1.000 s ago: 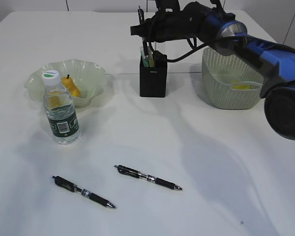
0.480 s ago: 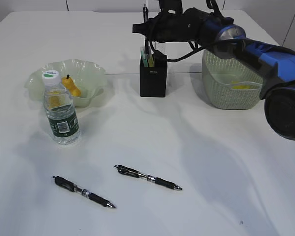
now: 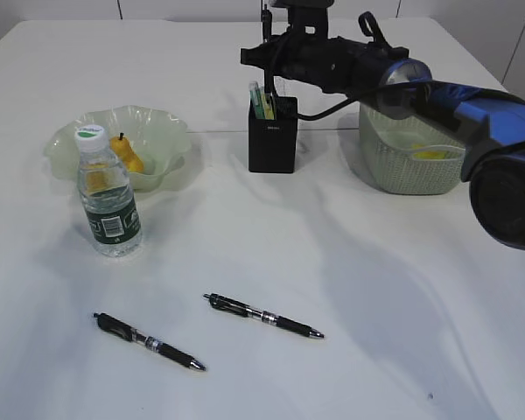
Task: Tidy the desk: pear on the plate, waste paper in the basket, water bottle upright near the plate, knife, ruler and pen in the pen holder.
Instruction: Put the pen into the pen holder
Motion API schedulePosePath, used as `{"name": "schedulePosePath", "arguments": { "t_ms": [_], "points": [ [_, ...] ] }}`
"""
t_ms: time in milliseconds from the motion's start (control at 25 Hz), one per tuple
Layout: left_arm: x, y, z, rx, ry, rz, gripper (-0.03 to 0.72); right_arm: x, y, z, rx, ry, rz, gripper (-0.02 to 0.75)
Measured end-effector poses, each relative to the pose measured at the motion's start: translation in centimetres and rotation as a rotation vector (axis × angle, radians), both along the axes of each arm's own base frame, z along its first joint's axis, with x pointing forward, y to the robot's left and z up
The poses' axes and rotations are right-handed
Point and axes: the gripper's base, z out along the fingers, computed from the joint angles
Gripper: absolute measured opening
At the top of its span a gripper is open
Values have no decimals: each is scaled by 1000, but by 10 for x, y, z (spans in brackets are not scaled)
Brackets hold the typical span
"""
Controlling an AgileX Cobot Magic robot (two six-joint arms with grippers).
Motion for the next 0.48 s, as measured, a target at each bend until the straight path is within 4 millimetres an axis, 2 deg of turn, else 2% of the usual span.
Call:
{"name": "schedulePosePath", "arguments": {
  "t_ms": [200,480],
  "points": [
    [2,0,2,-1,-30,-4,402,0,-1,-3,-25,-12,-1,73],
    [4,0,0,-1,-27,-5,402,-4,10,-1,-83,-20,30,73]
  ]
}}
